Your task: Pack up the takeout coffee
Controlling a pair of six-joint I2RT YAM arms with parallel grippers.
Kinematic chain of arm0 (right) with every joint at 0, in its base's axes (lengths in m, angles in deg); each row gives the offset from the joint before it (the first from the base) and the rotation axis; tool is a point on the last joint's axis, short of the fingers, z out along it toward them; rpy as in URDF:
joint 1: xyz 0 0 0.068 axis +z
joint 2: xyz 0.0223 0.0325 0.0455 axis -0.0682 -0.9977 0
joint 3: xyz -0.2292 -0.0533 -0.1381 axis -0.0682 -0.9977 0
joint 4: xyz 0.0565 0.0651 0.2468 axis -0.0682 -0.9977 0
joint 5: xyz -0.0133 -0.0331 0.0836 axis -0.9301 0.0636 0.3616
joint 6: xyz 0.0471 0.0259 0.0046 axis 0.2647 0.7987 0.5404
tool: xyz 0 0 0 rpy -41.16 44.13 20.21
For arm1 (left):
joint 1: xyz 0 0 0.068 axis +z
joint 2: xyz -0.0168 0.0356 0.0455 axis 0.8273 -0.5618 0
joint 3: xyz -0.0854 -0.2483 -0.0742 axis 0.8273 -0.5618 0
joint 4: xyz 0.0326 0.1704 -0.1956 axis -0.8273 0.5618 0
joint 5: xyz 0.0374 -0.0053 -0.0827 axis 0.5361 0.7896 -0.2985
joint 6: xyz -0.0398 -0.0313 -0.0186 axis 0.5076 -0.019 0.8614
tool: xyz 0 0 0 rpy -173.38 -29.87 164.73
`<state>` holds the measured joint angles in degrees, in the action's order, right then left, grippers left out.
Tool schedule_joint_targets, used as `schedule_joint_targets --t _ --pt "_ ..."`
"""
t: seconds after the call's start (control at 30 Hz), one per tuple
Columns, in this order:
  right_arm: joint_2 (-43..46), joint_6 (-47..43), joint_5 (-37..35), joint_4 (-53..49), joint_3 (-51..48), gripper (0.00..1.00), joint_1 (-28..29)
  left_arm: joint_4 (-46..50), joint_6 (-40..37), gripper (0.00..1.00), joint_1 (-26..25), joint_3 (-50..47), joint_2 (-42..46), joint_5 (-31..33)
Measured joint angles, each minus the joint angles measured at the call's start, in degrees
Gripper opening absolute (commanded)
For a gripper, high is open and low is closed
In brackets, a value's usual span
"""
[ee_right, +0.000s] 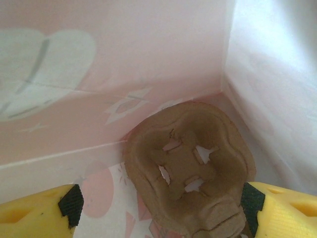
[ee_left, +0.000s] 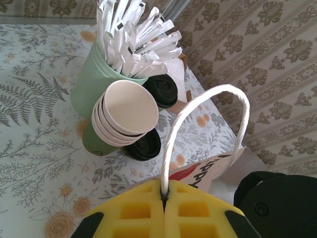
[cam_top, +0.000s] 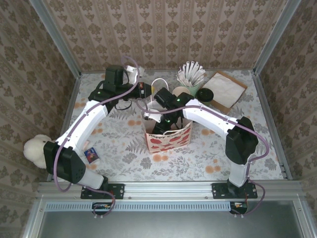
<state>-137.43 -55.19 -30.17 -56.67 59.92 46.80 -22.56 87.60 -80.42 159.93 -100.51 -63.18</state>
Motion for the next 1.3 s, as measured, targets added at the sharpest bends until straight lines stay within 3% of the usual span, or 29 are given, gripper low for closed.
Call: schedule_joint_targets --t 0.07,0.2,0.43,0.57,0.87,1.3 --pt "0.0 -1.8 -0.2 -1.1 0.3 0.73 -0.1 0.0 -0.3 0.00 0.0 0.0 -0.1 -0.5" --pt "0.0 -4.8 -0.6 -1.3 1.2 0.52 -0.5 0.0 -1.3 0.00 0.0 0.0 -0.6 -1.5" --pt "-2.0 -9.1 -0.6 -4.2 5.9 0.29 -1.3 1.0 -2.6 0.00 0.0 1.1 -1.9 -2.3" --pt "-2.4 -11.2 -0.2 -6.8 6.5 0.00 -1.7 1.3 -3.3 0.00 0.0 1.5 -2.1 -3.0" --pt "-2.5 -15.6 0.0 -12.1 7.0 0.00 -2.3 1.6 -7.2 0.00 0.3 4.3 -4.5 -8.9" --pt "-6.4 -25.6 -1.3 -16.8 7.5 0.00 -2.5 5.1 -10.4 0.00 0.7 6.6 -6.0 -9.5"
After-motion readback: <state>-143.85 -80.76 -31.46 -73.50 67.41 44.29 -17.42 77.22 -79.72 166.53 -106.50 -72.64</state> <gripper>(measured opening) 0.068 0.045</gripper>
